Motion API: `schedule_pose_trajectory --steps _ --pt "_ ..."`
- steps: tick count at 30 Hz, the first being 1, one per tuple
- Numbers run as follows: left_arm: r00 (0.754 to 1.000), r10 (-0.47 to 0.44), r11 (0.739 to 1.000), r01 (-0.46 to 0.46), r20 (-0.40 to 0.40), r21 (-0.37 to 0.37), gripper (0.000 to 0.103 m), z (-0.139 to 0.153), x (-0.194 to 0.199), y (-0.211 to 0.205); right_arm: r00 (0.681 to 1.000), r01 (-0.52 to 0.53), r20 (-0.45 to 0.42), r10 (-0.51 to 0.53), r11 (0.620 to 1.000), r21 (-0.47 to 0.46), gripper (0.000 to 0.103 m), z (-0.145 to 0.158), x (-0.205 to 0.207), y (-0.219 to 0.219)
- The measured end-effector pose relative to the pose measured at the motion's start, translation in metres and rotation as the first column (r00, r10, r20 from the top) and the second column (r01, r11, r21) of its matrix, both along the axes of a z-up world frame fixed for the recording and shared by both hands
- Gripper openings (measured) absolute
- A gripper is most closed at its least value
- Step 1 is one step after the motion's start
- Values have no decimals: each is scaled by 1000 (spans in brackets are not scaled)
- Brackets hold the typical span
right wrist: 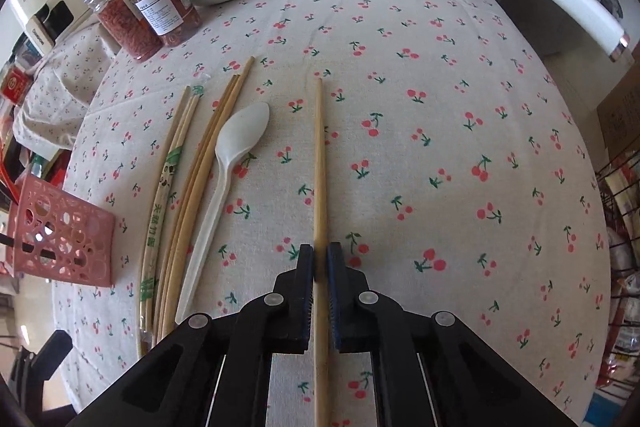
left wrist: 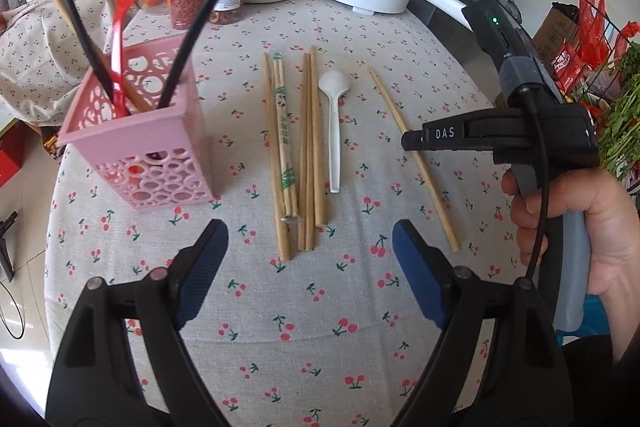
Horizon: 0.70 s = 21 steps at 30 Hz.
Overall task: Organize utensils
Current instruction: 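Move the right gripper to a single wooden chopstick and close on it, then close the left gripper on the white plastic spoon while the right gripper holds the chopstick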
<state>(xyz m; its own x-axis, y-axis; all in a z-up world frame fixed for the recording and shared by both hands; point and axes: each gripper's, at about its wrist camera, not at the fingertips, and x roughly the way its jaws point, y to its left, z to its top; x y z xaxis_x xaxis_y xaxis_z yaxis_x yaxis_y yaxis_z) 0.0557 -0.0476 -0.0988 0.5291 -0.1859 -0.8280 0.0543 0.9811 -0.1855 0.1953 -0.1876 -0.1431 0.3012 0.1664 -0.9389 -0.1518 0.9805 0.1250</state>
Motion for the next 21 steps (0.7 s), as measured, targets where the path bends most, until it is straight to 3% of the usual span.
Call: schedule_pose_trajectory --steps 4,6,9,14,17,21 --pt "998 -65 998 65 20 28 75 -5 18 -22 999 33 -1 -33 998 46 7 10 -9 -26" --pt "995 -101 993 100 24 62 59 -10 30 -33 998 52 19 -54 996 77 7 20 -12 -39" --pt "992 -126 989 124 20 79 49 -16 46 -39 995 87 28 -91 988 127 7 30 -18 -58" --pt "990 -138 990 138 21 40 41 -20 74 -45 995 95 24 -101 980 174 7 38 -23 -71" --pt "988 -153 984 149 36 93 41 -20 90 -54 994 90 40 -99 979 185 7 43 -22 -73" --pt "993 -116 984 115 -2 134 40 -28 112 -51 992 104 44 -115 974 201 7 46 -20 -81"
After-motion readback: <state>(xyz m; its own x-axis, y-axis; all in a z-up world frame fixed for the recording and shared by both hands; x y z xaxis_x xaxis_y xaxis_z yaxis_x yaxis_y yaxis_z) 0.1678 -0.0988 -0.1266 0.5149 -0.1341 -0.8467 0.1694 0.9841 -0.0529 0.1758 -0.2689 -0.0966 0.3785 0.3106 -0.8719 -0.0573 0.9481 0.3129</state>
